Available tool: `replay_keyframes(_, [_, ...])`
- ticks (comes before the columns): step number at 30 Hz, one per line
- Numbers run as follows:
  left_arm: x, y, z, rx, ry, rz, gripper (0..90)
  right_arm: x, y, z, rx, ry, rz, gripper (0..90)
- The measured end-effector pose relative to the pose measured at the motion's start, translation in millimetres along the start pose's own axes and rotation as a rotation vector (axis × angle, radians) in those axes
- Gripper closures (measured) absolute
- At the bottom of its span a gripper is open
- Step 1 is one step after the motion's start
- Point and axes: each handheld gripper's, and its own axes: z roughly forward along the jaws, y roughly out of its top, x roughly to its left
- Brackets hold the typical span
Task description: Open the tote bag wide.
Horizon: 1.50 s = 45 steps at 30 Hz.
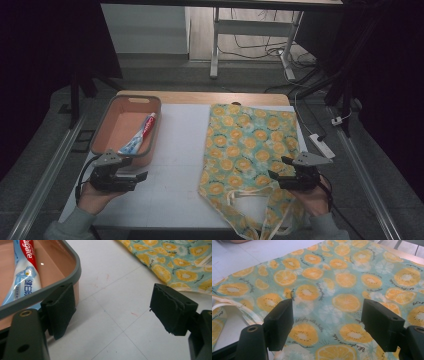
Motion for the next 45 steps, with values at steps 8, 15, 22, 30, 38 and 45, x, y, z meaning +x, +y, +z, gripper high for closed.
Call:
replay_keyframes(8, [0.0,-0.2,-1.0,-0.009,-0.01,-0.005,20.3,1.6,3.4,-1.3,0.004,-0.006,-0.02,27.3])
replay_keyframes(15, [-2.4,-1.8,-0.5,-0.001,-0.011,0.001,20.1,4.8,7.4,-3.0,0.033,0.0,-0.042,27.5])
replay_keyframes(22, [-4.6,-1.6,-0.5,-0.002,-0.018,0.007,20.1,10.2,10.5,-5.8,0.046,0.006,-0.059,27.8])
replay_keyframes(30, [-6.3,-0.5,2.6,0.008,-0.022,0.018,20.3,23.3,18.2,2.3,0.095,0.061,-0.1,27.9])
replay_keyframes(38, [-6.5,-1.8,4.6,0.017,-0.027,0.019,20.4,36.5,27.7,11.9,0.199,0.081,-0.191,28.1])
replay_keyframes(45, [-8.0,-2.7,6.6,0.027,-0.029,0.025,20.4,46.5,32.4,23.0,0.358,0.104,-0.291,28.9])
